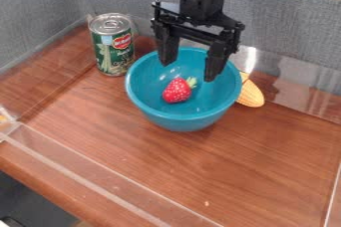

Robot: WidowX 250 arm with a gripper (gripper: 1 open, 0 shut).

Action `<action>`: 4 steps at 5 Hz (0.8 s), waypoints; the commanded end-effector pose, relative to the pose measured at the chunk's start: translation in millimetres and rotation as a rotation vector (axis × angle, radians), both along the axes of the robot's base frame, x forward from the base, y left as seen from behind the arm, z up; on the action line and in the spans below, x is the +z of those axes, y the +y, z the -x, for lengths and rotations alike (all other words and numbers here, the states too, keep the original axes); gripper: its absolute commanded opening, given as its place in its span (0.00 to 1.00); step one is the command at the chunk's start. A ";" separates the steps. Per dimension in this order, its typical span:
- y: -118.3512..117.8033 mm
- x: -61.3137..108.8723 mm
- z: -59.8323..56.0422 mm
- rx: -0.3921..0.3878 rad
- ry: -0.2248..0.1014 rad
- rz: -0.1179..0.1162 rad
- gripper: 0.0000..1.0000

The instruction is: Remove the strawberry from inside the blue bowl and place it on the table

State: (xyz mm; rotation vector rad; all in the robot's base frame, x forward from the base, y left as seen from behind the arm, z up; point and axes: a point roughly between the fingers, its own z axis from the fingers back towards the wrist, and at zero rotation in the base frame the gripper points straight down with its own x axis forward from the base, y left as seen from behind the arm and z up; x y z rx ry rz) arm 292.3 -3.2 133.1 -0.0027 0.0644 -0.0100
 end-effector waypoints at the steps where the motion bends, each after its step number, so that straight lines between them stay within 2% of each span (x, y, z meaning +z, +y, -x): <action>1: -0.1 -1.8 2.5 0.002 0.001 0.003 1.00; 4: -0.7 -5.6 6.4 0.011 0.002 0.012 1.00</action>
